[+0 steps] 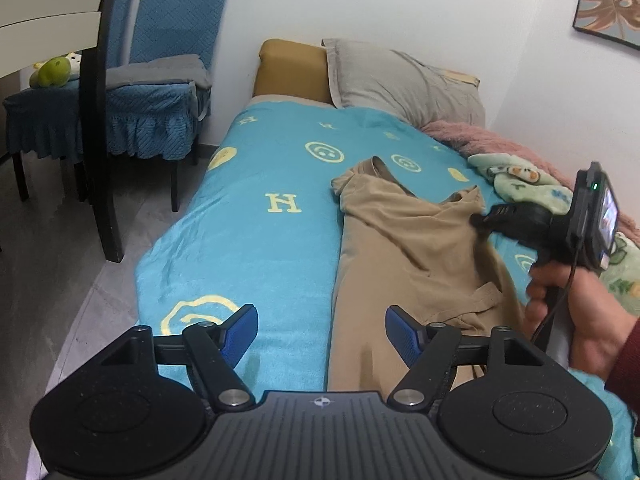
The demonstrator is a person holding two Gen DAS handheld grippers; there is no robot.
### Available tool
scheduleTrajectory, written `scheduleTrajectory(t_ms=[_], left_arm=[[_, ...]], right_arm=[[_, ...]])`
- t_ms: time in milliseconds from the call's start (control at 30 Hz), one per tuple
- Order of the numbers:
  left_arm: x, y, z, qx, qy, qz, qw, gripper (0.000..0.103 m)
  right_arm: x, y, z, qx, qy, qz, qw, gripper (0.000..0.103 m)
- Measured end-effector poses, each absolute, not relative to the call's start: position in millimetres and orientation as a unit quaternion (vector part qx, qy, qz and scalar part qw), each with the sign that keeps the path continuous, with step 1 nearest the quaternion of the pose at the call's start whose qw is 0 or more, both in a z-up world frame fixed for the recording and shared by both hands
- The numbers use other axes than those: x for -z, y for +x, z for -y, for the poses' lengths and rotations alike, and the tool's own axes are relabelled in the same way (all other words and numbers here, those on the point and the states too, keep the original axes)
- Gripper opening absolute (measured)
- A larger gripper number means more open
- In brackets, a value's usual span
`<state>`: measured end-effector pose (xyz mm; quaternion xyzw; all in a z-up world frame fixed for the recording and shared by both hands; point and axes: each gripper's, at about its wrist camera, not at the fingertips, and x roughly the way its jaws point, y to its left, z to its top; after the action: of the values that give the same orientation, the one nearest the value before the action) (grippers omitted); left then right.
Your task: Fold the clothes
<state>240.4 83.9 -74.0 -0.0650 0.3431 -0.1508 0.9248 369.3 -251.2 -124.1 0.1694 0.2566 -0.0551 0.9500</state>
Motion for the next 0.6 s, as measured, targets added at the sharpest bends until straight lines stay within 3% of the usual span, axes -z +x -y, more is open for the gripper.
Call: scheduleTrajectory(t_ms=[300,367,400,433,600], left_arm=[[86,250,-76,0.159,-0.055,-0.357,0.919,0.072],[86,250,-76,0.159,-0.053,-0.361,0.917,0.072],[86,250,-76,0.159,-0.052,-0.364,0.916,0.072],[86,249,-76,0.161,-0.054,-0.365,0.915,0.072],[78,237,-76,0.179,-0.071,-0.376,0.906,0.072]], right_arm=[[125,376,288,0.096,0.210,-0.285,0.930,0.012],[114,357,284,0.081,0.197,-0.293,0.932,0.042],[106,344,281,0.074,0.186,-0.292,0.935,0.076],[97,326,277,0.063,0.173,-0.283,0.941,0.090],[55,213,266,0.017,0.180,-0.273,0.945,0.087]])
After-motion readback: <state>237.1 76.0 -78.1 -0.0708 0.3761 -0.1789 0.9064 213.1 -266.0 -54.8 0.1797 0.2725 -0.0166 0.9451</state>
